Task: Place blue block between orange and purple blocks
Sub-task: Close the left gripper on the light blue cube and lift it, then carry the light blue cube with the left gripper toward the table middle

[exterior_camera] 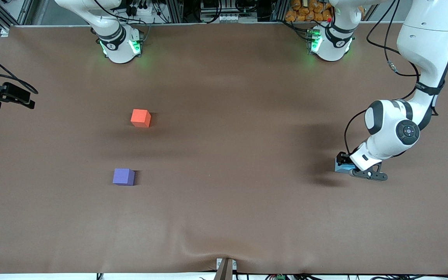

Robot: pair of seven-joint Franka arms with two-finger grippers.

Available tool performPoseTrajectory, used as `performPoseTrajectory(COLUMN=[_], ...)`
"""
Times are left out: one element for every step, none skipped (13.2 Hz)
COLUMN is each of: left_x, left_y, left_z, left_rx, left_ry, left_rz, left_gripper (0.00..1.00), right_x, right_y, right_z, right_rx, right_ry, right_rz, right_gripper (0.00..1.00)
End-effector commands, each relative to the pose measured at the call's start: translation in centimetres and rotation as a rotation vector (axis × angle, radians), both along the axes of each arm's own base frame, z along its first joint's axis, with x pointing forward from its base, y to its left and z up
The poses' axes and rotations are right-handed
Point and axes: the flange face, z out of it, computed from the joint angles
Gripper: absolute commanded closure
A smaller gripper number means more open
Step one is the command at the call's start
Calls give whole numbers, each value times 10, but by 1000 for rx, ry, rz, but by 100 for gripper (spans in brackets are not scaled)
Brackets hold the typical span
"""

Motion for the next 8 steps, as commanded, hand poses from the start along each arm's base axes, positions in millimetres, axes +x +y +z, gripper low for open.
performPoseTrajectory(left_x=[2,5,7,10,11,8,6,-1], left_y=[-56,-84,-112,-142,-170,-201,-229,-264], left_z=[58,81,105,127,146,155,163,166], left_rx=[-25,-39,-51,-69,-82,-83,-93,-107], left_ry=[-4,23,44,46,39,33,20,14], left_rz=[-83,-107,-123,-133,-137,-151,-171,-209], left_gripper=[100,100,100,100,100,100,100,100], right_x=[-3,-3,-3,-3,-3,-3,-3,-3], right_y=[2,3,2,1,1,2,2,2], right_z=[5,5,5,5,5,5,5,4], right_rx=[12,12,12,12,12,12,12,12], right_ry=[-2,-2,0,1,1,1,1,3], right_rz=[-10,-9,-10,-12,-12,-10,-10,-10], right_gripper=[0,0,0,0,0,0,0,0])
